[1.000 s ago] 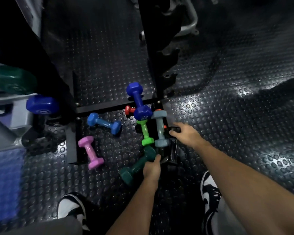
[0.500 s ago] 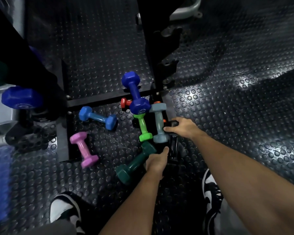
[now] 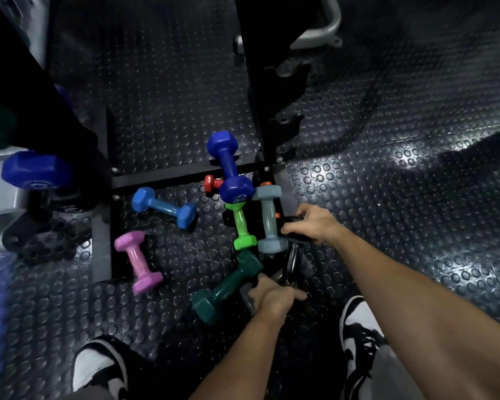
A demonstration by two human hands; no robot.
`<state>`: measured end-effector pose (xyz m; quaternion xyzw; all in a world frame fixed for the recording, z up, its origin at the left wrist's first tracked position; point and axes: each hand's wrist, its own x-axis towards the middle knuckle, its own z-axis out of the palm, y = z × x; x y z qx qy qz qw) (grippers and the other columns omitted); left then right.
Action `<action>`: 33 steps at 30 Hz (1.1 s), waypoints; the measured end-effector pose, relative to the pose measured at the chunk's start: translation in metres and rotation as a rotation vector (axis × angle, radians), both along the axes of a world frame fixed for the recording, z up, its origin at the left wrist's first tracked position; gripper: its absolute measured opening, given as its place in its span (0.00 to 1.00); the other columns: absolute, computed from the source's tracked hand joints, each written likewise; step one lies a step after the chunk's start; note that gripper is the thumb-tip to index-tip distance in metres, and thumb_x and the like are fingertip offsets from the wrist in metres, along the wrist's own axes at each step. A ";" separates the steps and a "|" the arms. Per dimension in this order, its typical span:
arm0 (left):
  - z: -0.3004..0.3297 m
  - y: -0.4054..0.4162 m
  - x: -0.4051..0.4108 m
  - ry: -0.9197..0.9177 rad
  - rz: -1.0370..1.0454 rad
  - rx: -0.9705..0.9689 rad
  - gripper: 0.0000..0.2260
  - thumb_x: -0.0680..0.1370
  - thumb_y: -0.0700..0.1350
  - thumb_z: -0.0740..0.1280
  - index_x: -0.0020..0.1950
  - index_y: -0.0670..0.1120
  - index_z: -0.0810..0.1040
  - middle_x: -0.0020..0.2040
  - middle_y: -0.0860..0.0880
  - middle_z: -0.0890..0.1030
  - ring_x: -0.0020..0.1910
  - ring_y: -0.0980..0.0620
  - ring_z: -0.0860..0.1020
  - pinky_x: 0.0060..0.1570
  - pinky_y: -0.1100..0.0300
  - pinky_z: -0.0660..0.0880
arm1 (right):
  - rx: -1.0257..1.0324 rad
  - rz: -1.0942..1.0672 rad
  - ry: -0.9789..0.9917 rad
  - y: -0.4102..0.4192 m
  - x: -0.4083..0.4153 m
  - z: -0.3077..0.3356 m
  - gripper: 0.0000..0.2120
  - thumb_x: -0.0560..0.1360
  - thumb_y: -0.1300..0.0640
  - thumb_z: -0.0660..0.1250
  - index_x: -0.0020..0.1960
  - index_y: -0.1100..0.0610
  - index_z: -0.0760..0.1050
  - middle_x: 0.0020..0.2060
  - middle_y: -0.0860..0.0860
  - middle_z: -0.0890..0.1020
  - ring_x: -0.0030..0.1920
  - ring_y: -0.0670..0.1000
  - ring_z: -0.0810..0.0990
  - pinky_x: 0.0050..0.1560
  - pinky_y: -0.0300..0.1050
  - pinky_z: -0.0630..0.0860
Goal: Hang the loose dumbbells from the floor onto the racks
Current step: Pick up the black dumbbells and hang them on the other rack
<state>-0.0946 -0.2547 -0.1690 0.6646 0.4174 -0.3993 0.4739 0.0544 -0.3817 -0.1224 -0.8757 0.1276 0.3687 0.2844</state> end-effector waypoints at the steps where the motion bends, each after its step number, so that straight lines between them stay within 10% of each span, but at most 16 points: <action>1: 0.004 0.004 0.001 -0.032 0.000 0.011 0.41 0.51 0.48 0.85 0.59 0.53 0.71 0.59 0.45 0.79 0.51 0.46 0.81 0.46 0.48 0.85 | 0.017 -0.026 0.010 -0.002 0.002 0.004 0.21 0.65 0.43 0.79 0.51 0.47 0.75 0.49 0.50 0.83 0.48 0.51 0.84 0.45 0.47 0.83; 6: 0.036 0.036 0.032 -0.259 -0.100 0.045 0.32 0.59 0.44 0.84 0.57 0.52 0.72 0.50 0.52 0.80 0.53 0.48 0.81 0.58 0.52 0.80 | 0.116 -0.212 -0.048 -0.014 0.016 0.031 0.25 0.65 0.43 0.80 0.55 0.50 0.73 0.48 0.54 0.84 0.45 0.54 0.87 0.44 0.52 0.85; 16: 0.059 0.028 0.103 -0.687 -0.186 -0.006 0.44 0.64 0.46 0.84 0.73 0.48 0.64 0.66 0.52 0.65 0.63 0.55 0.69 0.53 0.71 0.73 | 0.289 -0.374 -0.262 -0.045 0.096 0.078 0.23 0.61 0.44 0.81 0.43 0.52 0.71 0.38 0.54 0.83 0.34 0.55 0.82 0.29 0.47 0.75; 19: 0.053 0.017 0.124 -0.756 -0.194 -0.013 0.37 0.64 0.45 0.84 0.68 0.49 0.69 0.62 0.52 0.74 0.60 0.56 0.75 0.63 0.58 0.76 | 0.288 -0.368 -0.255 -0.056 0.121 0.082 0.23 0.62 0.43 0.81 0.44 0.53 0.73 0.40 0.56 0.84 0.37 0.56 0.82 0.32 0.49 0.77; 23: 0.048 0.008 0.156 -0.732 -0.141 -0.118 0.30 0.65 0.48 0.84 0.58 0.53 0.68 0.50 0.59 0.78 0.47 0.64 0.78 0.42 0.75 0.73 | 0.310 -0.424 -0.290 -0.070 0.139 0.068 0.25 0.67 0.34 0.77 0.51 0.54 0.82 0.46 0.53 0.86 0.44 0.53 0.84 0.44 0.53 0.81; 29: 0.036 -0.007 0.188 -0.689 0.037 -0.270 0.29 0.60 0.59 0.83 0.56 0.51 0.81 0.50 0.50 0.87 0.50 0.50 0.86 0.53 0.46 0.83 | 0.529 -0.628 -0.381 -0.072 0.157 0.031 0.24 0.74 0.38 0.74 0.62 0.52 0.80 0.49 0.52 0.85 0.43 0.50 0.83 0.41 0.42 0.78; 33: 0.033 -0.022 0.205 -0.680 0.121 -0.390 0.16 0.72 0.52 0.78 0.56 0.45 0.84 0.49 0.48 0.88 0.49 0.48 0.87 0.52 0.50 0.84 | 0.511 -0.708 -0.485 -0.065 0.186 0.001 0.27 0.72 0.41 0.75 0.64 0.56 0.80 0.52 0.53 0.87 0.52 0.53 0.87 0.52 0.50 0.85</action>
